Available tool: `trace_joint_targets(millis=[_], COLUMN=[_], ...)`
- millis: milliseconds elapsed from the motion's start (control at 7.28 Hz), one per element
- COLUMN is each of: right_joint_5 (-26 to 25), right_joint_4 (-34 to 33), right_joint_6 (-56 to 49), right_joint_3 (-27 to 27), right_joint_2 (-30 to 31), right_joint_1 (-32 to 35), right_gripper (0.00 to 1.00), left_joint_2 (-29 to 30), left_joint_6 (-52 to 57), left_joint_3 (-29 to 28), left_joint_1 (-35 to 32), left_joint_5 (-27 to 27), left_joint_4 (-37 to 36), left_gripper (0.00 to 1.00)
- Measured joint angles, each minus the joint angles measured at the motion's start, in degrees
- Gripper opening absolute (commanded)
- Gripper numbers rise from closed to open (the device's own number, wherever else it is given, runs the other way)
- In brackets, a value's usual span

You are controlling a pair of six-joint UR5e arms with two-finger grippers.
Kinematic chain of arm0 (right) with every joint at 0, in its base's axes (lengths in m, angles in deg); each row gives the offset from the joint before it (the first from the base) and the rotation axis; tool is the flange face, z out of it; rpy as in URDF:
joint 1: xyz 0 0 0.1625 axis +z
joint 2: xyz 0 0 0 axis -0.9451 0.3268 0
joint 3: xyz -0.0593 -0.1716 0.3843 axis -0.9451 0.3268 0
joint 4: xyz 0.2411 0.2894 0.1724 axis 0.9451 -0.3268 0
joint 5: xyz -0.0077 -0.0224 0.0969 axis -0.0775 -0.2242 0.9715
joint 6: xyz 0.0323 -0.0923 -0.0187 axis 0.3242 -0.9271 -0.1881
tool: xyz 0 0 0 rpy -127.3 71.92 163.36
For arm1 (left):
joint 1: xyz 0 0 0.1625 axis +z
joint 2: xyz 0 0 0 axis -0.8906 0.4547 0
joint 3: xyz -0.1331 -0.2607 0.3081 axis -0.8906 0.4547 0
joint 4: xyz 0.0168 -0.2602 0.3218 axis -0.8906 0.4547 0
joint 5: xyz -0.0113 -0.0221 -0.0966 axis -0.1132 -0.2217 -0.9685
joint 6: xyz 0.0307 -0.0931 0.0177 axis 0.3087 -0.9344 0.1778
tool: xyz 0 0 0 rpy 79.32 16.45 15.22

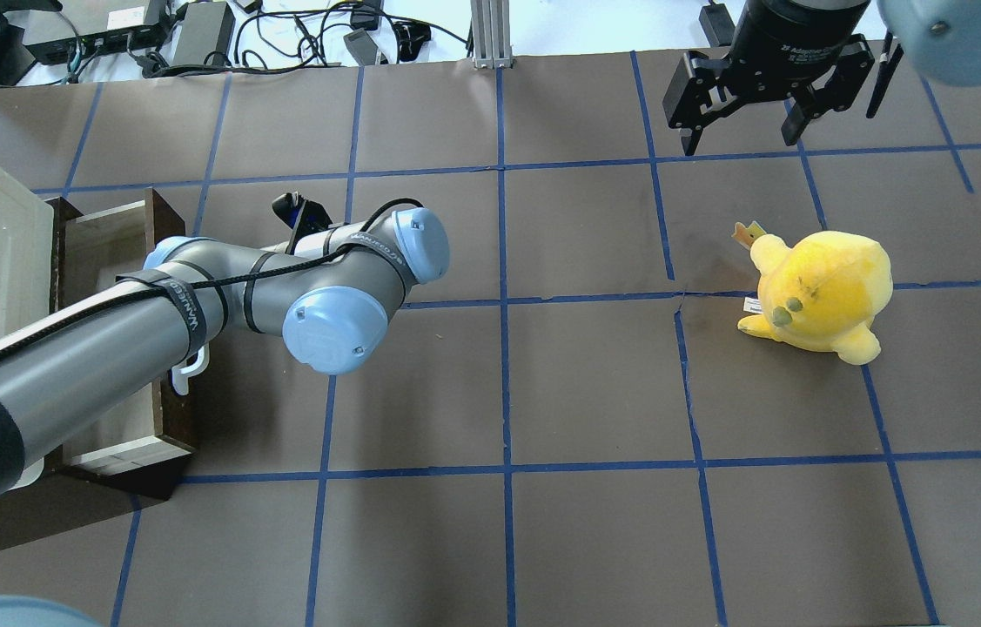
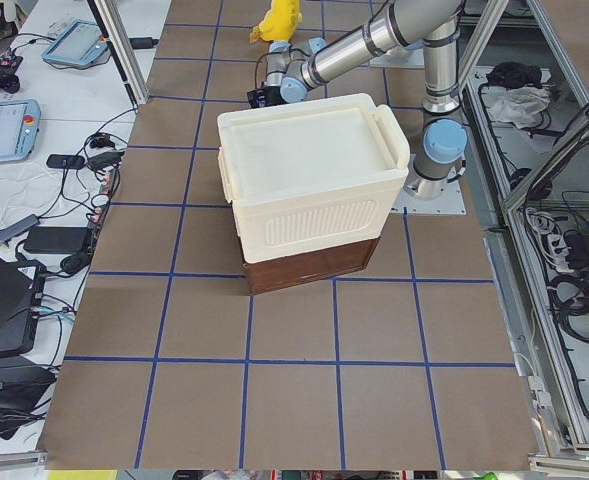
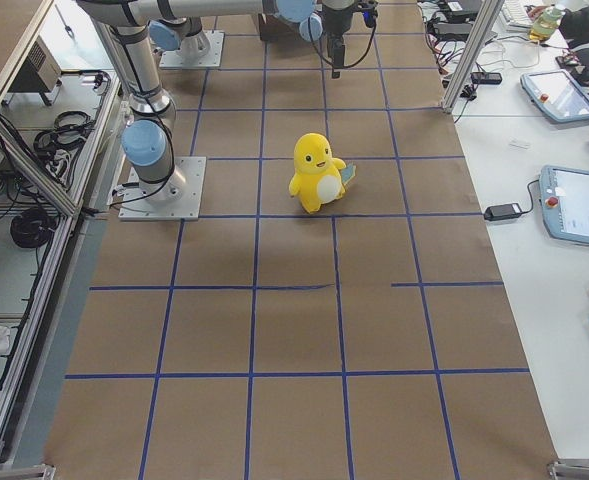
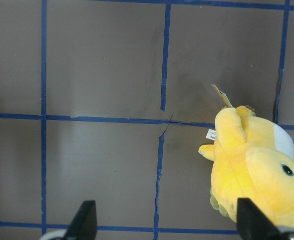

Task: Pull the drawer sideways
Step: 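Pull the drawer outward from the cabinet with the left gripper, then open the left gripper and lift it off the drawer handle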

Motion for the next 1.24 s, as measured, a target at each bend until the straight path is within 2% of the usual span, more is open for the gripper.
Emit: trace_joint_targets(millis=[275,412,687,824,962,1099,1237], right_joint_5=[0.0,0.0,0.0,0.0,0.0,0.0,0.0], right_joint_4=[0.0,0.0,0.0,0.0,0.0,0.0,0.0], right_joint_6=[0.0,0.0,0.0,0.0,0.0,0.0,0.0], right_joint_3=[0.0,0.0,0.0,0.0,0.0,0.0,0.0], right_joint_2=[0.0,0.0,0.0,0.0,0.0,0.0,0.0], right_joint_1=[0.0,0.0,0.0,0.0,0.0,0.0,0.0], right_gripper=[1.00,1.00,1.00,1.00,1.00,1.00,1.00], left_joint_2=[0.0,0.1,0.1,0.1,0.0,-0.1,-0.3], left_joint_6=[0.1,0.1,0.1,0.1,0.3,1.2,3.6], left_joint_3=[-0.3,-0.3,-0.3,-0.4,-0.8,-2.4,-4.8], left_joint_1=[-0.1,-0.1,-0.4,-0.7,-1.4,-2.7,-3.9], left_joint_5=[0.0,0.0,0.0,0.0,-0.1,-1.9,-7.3], left_joint_4=[0.0,0.0,0.0,0.0,0.0,-0.1,-0.1], left_gripper=[0.57,0.65,0.69,0.77,0.78,0.89,0.94])
